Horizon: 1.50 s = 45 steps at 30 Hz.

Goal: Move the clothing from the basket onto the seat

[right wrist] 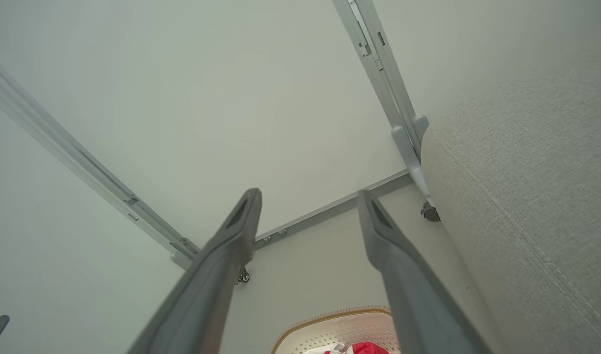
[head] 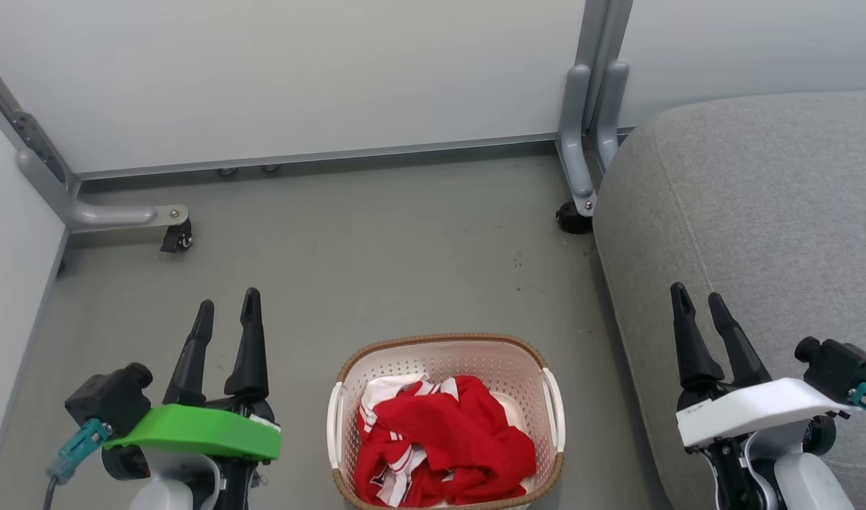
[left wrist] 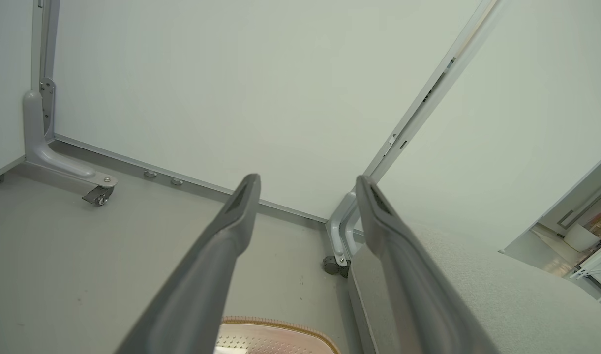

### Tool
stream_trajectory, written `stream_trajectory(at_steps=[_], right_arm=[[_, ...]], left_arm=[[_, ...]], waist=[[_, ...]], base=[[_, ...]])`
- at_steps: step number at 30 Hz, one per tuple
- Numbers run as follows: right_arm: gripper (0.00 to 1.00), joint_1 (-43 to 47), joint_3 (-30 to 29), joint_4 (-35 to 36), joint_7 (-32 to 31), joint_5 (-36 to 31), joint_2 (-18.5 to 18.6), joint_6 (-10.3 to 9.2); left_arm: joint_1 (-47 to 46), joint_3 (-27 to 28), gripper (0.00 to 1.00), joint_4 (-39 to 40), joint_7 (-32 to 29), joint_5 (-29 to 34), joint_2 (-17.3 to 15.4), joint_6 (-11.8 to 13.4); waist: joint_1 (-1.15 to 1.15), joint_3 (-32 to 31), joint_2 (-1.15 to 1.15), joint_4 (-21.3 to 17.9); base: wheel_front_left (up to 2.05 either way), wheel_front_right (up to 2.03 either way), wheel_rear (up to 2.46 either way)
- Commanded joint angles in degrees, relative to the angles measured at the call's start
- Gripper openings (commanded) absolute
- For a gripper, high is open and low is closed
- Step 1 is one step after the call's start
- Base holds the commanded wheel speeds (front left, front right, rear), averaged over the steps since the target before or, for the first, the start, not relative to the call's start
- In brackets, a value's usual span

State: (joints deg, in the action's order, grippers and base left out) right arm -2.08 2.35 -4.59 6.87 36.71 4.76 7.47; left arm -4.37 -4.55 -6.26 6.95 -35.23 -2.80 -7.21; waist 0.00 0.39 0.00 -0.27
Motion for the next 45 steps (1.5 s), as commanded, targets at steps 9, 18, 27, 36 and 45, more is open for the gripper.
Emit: stream_trajectory(at_steps=[9, 18, 27, 36, 45], right_arm=[[1.00, 0.48, 1.05, 1.13, 1.90, -7.54, 0.70, 0.02], [1.00, 1.05, 1.36, 0.80, 3.15, -12.92, 0.42, 0.03], [1.00, 1.60, 1.05, -0.92, 4.34, -17.40, -0.25, 0.02], [1.00, 1.54, 0.75, -3.16, 5.52, -20.59, -0.96, 0.03], [1.00, 1.94, 1.40, -3.83, 6.53, -22.96, -1.27, 0.03]], left_arm=[[0.77, -0.76, 1.00, -0.59, 1.82, 6.76, -0.41, 0.75], [0.92, -1.49, 1.00, -2.77, 3.08, 11.63, -0.29, 1.29], [1.23, -1.89, 1.00, -4.66, 4.30, 16.22, -0.21, 2.23], [1.43, -2.08, 1.00, -6.07, 5.35, 19.90, -0.17, 2.89], [1.67, -2.53, 1.00, -6.75, 6.40, 21.18, -0.17, 2.72]], waist=[[0.00, -0.05, 0.00, -0.15], [0.00, -0.06, 0.00, -0.23], [0.00, -0.05, 0.00, -0.34], [0.00, -0.03, 0.00, -0.40], [0.00, -0.08, 0.00, -0.44]], base=[[0.00, 0.00, 0.00], [0.00, 0.00, 0.00], [0.00, 0.00, 0.00], [0.00, 0.00, 0.00], [0.00, 0.00, 0.00]])
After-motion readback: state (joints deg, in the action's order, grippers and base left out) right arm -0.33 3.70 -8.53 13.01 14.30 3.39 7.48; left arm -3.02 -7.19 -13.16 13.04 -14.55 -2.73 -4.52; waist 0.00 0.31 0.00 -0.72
